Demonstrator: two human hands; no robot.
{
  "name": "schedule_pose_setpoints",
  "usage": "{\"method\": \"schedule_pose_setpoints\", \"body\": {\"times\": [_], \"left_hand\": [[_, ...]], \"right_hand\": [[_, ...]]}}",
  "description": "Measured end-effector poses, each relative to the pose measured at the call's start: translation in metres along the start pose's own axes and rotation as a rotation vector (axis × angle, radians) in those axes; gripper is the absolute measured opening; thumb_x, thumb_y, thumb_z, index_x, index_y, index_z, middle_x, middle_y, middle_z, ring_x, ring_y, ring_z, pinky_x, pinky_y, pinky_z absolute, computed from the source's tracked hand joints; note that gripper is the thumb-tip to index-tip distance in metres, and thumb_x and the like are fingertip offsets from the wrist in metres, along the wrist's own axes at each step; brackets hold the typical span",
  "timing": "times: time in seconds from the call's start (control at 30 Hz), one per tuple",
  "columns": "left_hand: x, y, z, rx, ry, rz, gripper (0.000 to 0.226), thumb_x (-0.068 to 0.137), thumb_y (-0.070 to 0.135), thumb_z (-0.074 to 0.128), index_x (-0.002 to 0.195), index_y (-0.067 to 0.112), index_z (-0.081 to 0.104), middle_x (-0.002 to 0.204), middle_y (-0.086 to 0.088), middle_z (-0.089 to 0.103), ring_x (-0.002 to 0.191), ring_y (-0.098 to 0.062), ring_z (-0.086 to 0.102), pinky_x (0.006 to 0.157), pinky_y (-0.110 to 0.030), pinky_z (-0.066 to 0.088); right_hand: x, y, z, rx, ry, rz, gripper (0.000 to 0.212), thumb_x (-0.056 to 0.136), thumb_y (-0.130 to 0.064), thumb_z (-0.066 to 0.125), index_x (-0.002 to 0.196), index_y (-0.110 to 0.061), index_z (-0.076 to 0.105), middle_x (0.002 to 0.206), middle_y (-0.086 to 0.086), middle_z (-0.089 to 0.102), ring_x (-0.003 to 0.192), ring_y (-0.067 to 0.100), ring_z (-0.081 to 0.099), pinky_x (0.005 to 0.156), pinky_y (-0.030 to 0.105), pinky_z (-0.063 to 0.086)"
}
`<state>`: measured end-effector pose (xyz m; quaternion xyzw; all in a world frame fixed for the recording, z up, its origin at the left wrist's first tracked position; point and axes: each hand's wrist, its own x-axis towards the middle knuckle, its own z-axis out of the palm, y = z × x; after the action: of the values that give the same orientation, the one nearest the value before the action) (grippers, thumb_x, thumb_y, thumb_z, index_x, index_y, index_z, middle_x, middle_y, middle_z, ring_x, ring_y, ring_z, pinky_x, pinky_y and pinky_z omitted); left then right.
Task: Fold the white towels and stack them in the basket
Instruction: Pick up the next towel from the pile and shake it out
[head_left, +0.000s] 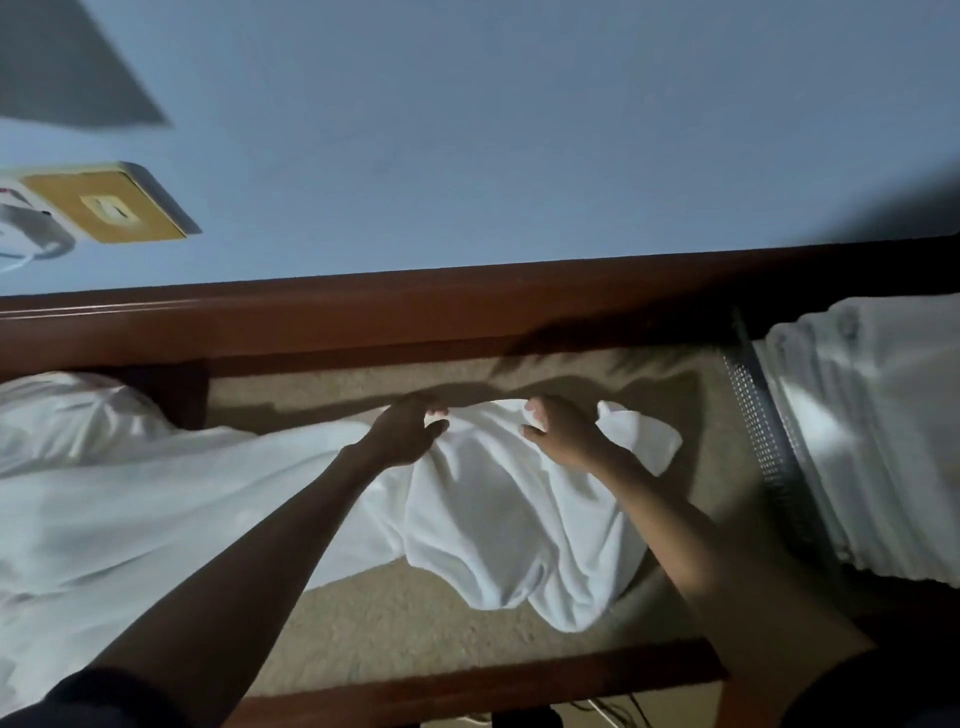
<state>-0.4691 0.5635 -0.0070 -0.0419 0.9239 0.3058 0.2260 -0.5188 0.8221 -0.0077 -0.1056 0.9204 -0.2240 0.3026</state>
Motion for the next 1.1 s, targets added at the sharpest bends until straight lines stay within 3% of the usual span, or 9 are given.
{"method": "schedule_pose_setpoints", "body": {"times": [0.2, 0.37, 0.5, 0.6, 0.7, 0.83, 0.93, 1.03, 1.1], "left_hand": [[0.039, 0.006, 0.039, 0.048, 0.034, -0.118, 0.040, 0.107, 0.033, 0.048, 0.143, 0.019, 0.056, 0.149, -0.009, 0.054, 0.138, -0.032, 0.048, 0.113, -0.044, 0.038], [0.043, 0.015, 0.049, -0.061, 0.049, -0.085, 0.038, 0.104, 0.032, 0.053, 0.141, 0.025, 0.059, 0.145, -0.005, 0.059, 0.135, -0.029, 0.052, 0.111, -0.049, 0.042], [0.026, 0.037, 0.026, -0.183, 0.071, -0.005, 0.048, 0.101, 0.034, 0.062, 0.147, 0.027, 0.052, 0.153, 0.002, 0.050, 0.143, -0.019, 0.042, 0.119, -0.043, 0.034], [0.003, 0.065, -0.016, -0.320, 0.030, 0.016, 0.039, 0.097, 0.038, 0.069, 0.135, 0.032, 0.061, 0.128, 0.015, 0.065, 0.114, 0.004, 0.059, 0.096, -0.022, 0.047], [-0.021, 0.091, -0.062, -0.361, 0.026, -0.033, 0.014, 0.092, 0.040, 0.075, 0.088, 0.028, 0.069, 0.072, 0.017, 0.061, 0.058, 0.006, 0.052, 0.059, -0.021, 0.039], [-0.057, 0.122, -0.125, -0.235, 0.098, 0.002, 0.030, 0.090, 0.052, 0.073, 0.069, 0.031, 0.068, 0.062, 0.017, 0.053, 0.058, -0.004, 0.044, 0.057, -0.025, 0.034], [-0.084, 0.149, -0.162, -0.149, 0.124, 0.072, 0.030, 0.092, 0.054, 0.070, 0.093, 0.025, 0.078, 0.076, 0.015, 0.066, 0.066, -0.005, 0.055, 0.065, -0.026, 0.043], [-0.109, 0.166, -0.186, -0.163, 0.126, 0.067, 0.058, 0.090, 0.057, 0.070, 0.074, 0.005, 0.053, 0.059, 0.003, 0.041, 0.052, -0.013, 0.037, 0.057, -0.030, 0.032], [-0.129, 0.171, -0.195, -0.139, 0.096, 0.069, 0.059, 0.090, 0.058, 0.070, 0.066, 0.012, 0.042, 0.056, 0.001, 0.034, 0.050, -0.015, 0.034, 0.054, -0.028, 0.031]], "right_hand": [[0.047, 0.003, 0.032, -0.235, 0.077, -0.062, 0.056, 0.105, -0.039, 0.049, 0.152, -0.012, 0.036, 0.150, 0.013, 0.046, 0.141, 0.033, 0.039, 0.116, 0.046, 0.029], [0.062, 0.008, 0.026, -0.018, 0.122, -0.125, 0.027, 0.102, -0.028, 0.056, 0.117, -0.010, 0.069, 0.120, 0.011, 0.071, 0.115, 0.030, 0.062, 0.099, 0.037, 0.046], [0.043, -0.012, -0.011, 0.348, 0.080, -0.340, 0.014, 0.099, -0.023, 0.064, 0.087, -0.016, 0.066, 0.075, -0.006, 0.064, 0.072, 0.009, 0.059, 0.072, 0.034, 0.046], [0.019, -0.036, -0.049, 0.387, 0.091, -0.456, 0.010, 0.097, -0.025, 0.066, 0.089, -0.022, 0.070, 0.078, -0.008, 0.068, 0.074, 0.005, 0.062, 0.072, 0.030, 0.046], [-0.001, -0.055, -0.090, 0.379, 0.166, -0.499, 0.010, 0.095, -0.030, 0.068, 0.091, -0.024, 0.074, 0.083, -0.014, 0.071, 0.081, 0.002, 0.066, 0.076, 0.028, 0.049], [-0.030, -0.073, -0.140, 0.415, 0.296, -0.482, 0.015, 0.092, -0.034, 0.072, 0.095, -0.021, 0.079, 0.092, -0.012, 0.076, 0.091, 0.003, 0.069, 0.085, 0.027, 0.053], [-0.056, -0.088, -0.174, 0.417, 0.389, -0.490, 0.014, 0.090, -0.035, 0.072, 0.091, -0.024, 0.079, 0.088, -0.015, 0.076, 0.089, 0.002, 0.069, 0.084, 0.026, 0.052], [-0.081, -0.100, -0.209, 0.398, 0.522, -0.524, 0.016, 0.091, -0.036, 0.072, 0.089, -0.022, 0.079, 0.089, -0.013, 0.076, 0.091, 0.006, 0.070, 0.083, 0.030, 0.053], [-0.097, -0.102, -0.231, 0.369, 0.622, -0.517, 0.020, 0.090, -0.041, 0.070, 0.091, -0.022, 0.079, 0.092, -0.011, 0.077, 0.093, 0.010, 0.071, 0.084, 0.033, 0.055]]}}
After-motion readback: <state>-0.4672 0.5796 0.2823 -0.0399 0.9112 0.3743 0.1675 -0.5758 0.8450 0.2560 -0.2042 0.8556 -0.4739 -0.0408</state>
